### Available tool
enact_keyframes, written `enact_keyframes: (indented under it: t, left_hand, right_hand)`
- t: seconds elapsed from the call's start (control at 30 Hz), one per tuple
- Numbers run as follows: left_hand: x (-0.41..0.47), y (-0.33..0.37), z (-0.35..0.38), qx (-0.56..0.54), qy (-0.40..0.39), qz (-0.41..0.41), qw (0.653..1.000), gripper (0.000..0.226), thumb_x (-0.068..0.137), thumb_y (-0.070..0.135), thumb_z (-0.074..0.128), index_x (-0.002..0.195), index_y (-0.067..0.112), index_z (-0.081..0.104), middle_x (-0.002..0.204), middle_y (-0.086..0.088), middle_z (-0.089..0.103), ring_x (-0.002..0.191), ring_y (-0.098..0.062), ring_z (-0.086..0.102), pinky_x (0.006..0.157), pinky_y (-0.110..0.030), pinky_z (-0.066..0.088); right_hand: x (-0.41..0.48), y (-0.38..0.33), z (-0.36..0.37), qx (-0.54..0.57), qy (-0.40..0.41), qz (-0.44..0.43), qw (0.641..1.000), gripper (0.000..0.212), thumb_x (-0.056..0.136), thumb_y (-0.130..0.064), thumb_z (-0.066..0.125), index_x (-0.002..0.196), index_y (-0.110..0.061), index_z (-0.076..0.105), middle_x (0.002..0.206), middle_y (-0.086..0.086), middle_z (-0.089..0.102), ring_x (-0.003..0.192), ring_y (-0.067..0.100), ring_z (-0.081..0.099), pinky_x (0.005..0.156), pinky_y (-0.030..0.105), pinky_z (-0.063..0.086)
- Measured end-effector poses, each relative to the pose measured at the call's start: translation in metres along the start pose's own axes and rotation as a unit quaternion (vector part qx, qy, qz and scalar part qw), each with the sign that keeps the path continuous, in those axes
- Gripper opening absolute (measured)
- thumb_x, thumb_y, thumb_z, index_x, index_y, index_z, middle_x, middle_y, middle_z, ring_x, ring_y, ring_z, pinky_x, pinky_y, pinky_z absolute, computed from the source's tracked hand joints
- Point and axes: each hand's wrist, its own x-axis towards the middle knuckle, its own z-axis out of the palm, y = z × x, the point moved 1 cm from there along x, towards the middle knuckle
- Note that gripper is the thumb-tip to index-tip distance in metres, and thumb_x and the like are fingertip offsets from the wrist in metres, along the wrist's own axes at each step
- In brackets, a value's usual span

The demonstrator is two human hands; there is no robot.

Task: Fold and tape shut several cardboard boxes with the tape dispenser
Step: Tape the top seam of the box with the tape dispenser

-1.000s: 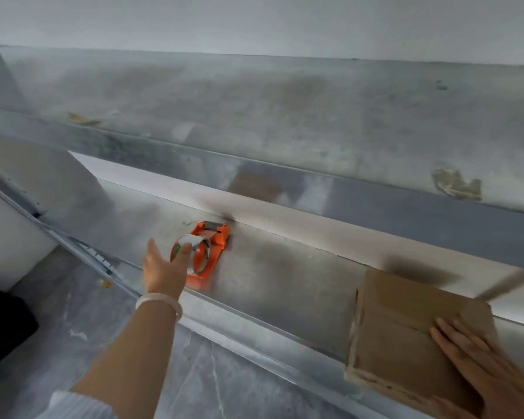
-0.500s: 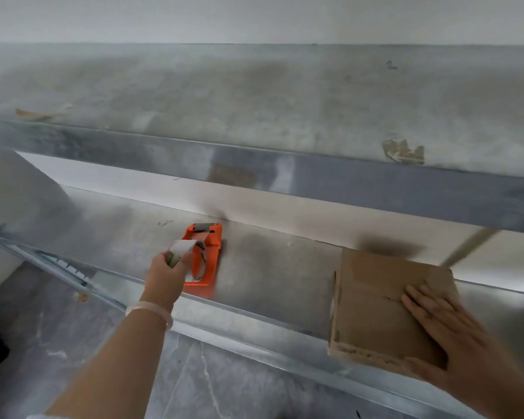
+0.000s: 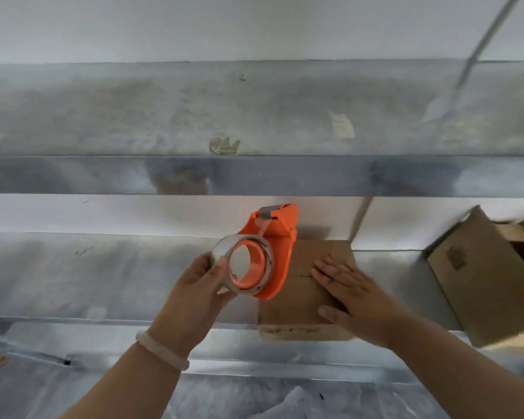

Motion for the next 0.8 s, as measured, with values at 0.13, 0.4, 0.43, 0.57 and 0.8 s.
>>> enact_keyframes:
  t: [0.13, 0.4, 0.43, 0.57, 0.8]
  left_hand:
    - [0.006, -0.021, 0.041, -0.003, -0.055, -0.031, 0.998, 0.032, 0.083, 0.022, 0.055, 0.109, 0.007, 0.063, 0.104, -0.010, 0.072, 0.094, -0.020, 0.069, 0.080, -0.037, 0.059]
    - [0.018, -0.037, 0.056, -0.056, -0.063, -0.083, 0.993, 0.049, 0.090, 0.024, 0.053, 0.131, -0.003, 0.050, 0.127, -0.022, 0.061, 0.121, -0.036, 0.057, 0.105, -0.055, 0.042]
    - [0.019, -0.038, 0.056, -0.063, -0.060, -0.086, 0.992, 0.051, 0.091, 0.025, 0.053, 0.132, -0.004, 0.049, 0.128, -0.023, 0.060, 0.122, -0.036, 0.057, 0.105, -0.054, 0.042]
    - [0.019, -0.039, 0.054, -0.105, -0.050, -0.101, 0.988, 0.045, 0.098, 0.025, 0.045, 0.133, -0.004, 0.048, 0.128, -0.022, 0.061, 0.120, -0.033, 0.059, 0.102, -0.049, 0.046]
    - [0.019, -0.040, 0.057, -0.132, -0.063, -0.103, 0.984, 0.042, 0.103, 0.026, 0.038, 0.131, -0.002, 0.052, 0.130, -0.021, 0.060, 0.121, -0.031, 0.059, 0.101, -0.045, 0.049]
  right_hand:
    - [-0.001, -0.002, 0.005, -0.006, 0.007, -0.003, 1.000, 0.085, 0.080, -0.078, 0.004, 0.153, -0.035, -0.005, 0.160, -0.014, -0.012, 0.144, 0.002, -0.020, 0.115, 0.025, -0.022]
    - [0.009, -0.001, 0.003, 0.220, 0.071, 0.038, 0.972, 0.064, 0.087, -0.060, 0.019, 0.140, -0.037, 0.047, 0.154, -0.012, 0.036, 0.145, 0.005, 0.020, 0.122, 0.041, 0.012]
    - [0.011, -0.005, -0.003, 0.306, 0.082, 0.057, 0.947, 0.052, 0.090, -0.054, 0.029, 0.131, -0.036, 0.057, 0.146, -0.014, 0.047, 0.139, 0.006, 0.031, 0.119, 0.040, 0.019]
    - [0.006, -0.020, -0.026, 0.525, 0.090, 0.114, 0.839, 0.028, 0.104, -0.033, 0.042, 0.107, -0.040, 0.068, 0.106, -0.021, 0.068, 0.103, -0.005, 0.059, 0.100, 0.021, 0.043]
    - [0.015, -0.032, -0.018, 0.765, 0.118, 0.168, 0.610, 0.032, 0.104, -0.025, 0.042, 0.122, -0.010, 0.064, 0.114, 0.008, 0.072, 0.115, 0.022, 0.064, 0.098, 0.040, 0.052]
